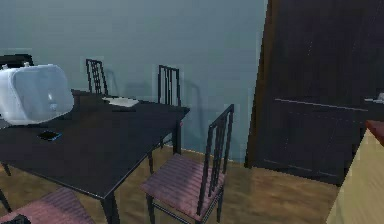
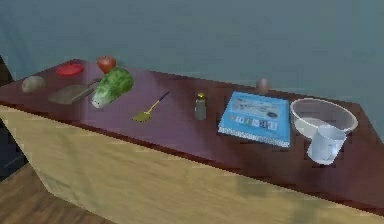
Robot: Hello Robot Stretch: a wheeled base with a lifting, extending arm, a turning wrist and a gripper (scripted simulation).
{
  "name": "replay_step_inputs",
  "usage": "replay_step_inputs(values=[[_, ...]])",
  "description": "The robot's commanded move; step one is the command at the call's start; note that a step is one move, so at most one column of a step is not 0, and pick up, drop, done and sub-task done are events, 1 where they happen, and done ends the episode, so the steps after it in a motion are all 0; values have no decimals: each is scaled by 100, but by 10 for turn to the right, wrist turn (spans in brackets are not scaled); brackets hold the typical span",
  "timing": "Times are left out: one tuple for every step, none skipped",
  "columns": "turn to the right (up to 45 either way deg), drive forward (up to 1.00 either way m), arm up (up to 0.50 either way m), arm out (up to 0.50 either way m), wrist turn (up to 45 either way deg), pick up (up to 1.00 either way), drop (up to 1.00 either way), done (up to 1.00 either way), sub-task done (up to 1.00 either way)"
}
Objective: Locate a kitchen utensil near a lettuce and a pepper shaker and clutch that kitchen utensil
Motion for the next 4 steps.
replay_step_inputs(values=[[-60, 0, 0, 0, 0, 0, 0, 0, 0], [450, 0, 0, 0, 0, 0, 0, 0, 0], [90, 0, 0, 0, 0, 0, 0, 0, 0], [0, 60, 0, 0, 0, 0, 0, 0, 0]])
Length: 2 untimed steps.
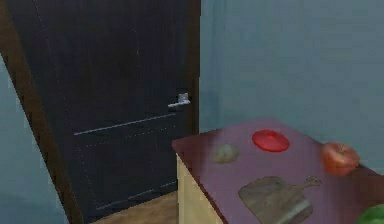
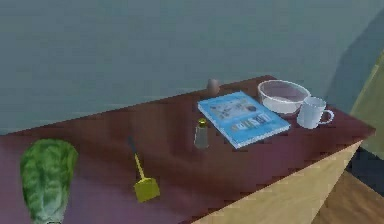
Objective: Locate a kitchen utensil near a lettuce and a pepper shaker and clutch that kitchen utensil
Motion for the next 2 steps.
replay_step_inputs(values=[[-120, 0, 0, 0, 0, 0, 0, 0, 0], [0, 0, 50, 0, 0, 0, 0, 0, 0]])
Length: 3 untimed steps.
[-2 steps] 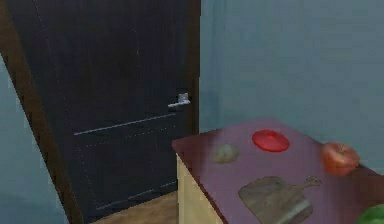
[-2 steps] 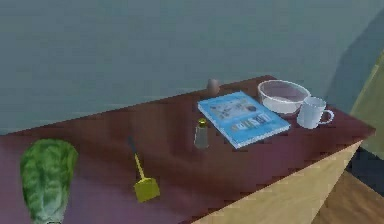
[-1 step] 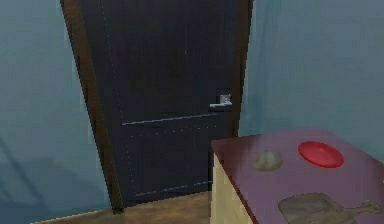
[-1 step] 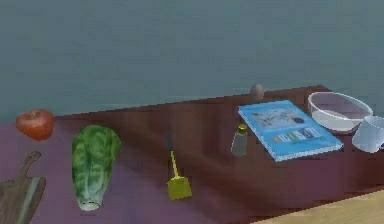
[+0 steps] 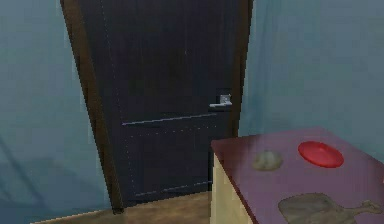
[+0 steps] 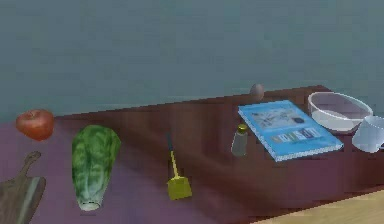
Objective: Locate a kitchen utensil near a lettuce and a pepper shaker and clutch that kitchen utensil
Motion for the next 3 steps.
replay_step_inputs(values=[[0, 0, 38, 0, 0, 0, 0, 0, 0], [0, 0, 0, 4, 0, 0, 0, 0, 0], [0, 0, 0, 0, 450, 0, 0, 0, 0]])
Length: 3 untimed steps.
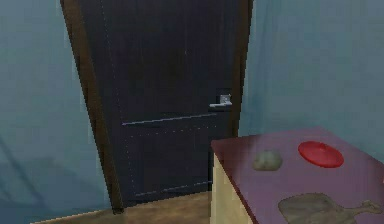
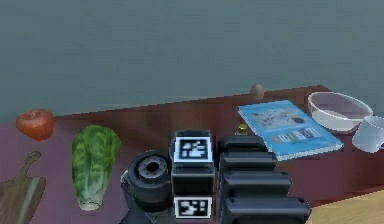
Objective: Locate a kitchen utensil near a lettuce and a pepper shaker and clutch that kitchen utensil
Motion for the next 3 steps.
replay_step_inputs(values=[[0, 0, 0, 0, 450, 0, 0, 0, 0], [0, 0, 0, 0, 450, 0, 0, 0, 0], [0, 0, 0, 0, 360, 0, 0, 0, 0]])
